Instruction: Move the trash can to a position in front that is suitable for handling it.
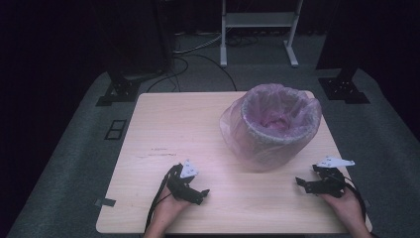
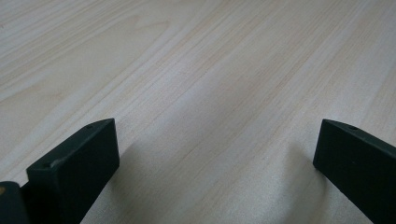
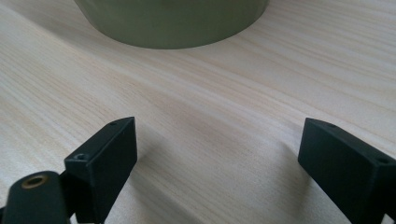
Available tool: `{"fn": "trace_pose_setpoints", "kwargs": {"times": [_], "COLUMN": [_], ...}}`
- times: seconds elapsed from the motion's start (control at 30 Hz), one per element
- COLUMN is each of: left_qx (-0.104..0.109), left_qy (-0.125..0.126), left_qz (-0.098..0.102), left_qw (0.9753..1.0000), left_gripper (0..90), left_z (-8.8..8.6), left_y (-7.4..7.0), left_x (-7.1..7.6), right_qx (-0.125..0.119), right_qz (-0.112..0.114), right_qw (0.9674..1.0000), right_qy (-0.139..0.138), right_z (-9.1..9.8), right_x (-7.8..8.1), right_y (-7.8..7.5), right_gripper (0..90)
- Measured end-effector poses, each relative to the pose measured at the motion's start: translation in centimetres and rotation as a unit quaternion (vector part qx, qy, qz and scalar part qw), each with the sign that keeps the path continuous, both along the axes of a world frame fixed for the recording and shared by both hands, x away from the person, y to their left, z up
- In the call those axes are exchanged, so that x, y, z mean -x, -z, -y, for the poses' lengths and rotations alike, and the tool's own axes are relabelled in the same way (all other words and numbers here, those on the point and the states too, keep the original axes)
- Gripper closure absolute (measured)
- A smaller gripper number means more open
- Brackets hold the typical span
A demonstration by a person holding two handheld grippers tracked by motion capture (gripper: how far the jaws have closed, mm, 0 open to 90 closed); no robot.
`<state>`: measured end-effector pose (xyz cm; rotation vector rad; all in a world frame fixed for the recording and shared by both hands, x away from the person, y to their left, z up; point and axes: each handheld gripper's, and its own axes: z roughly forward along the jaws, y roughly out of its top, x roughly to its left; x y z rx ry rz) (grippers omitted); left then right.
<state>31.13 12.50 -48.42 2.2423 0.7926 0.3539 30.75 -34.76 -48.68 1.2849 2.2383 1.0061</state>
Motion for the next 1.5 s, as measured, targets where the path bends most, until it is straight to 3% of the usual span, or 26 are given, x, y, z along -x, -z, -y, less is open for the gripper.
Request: {"fn": "trace_pose_setpoints", "kwargs": {"times": [0.57, 0.8, 1.13, 1.5], "left_qx": [0.002, 0.002, 0.002, 0.002], "left_qy": [-0.001, -0.002, -0.001, -0.001], "left_qz": [0.000, 0.001, 0.001, 0.001], "left_qw": [1.0000, 1.0000, 1.0000, 1.0000], "left_gripper": [0.0, 0.0, 0.0, 0.0], "left_z": [0.0, 0.0, -0.1, -0.1], "left_y": [0.0, 0.0, 0.0, 0.0], "left_x": [0.1, 0.1, 0.1, 0.1], "right_qx": [-0.007, -0.011, -0.024, -0.033], "right_qz": [-0.013, -0.003, -0.007, -0.006], "right_qw": [0.9998, 0.9999, 0.9997, 0.9994], "right_qy": [-0.010, -0.011, 0.002, -0.004], "right_z": [-0.2, -0.3, 0.4, 0.7], "right_x": [1.0, 1.5, 1.6, 1.8], "right_y": [-1.5, -2.7, -3.8, -5.2], "right_gripper": [10.6, 10.6, 13.0, 13.7]}}
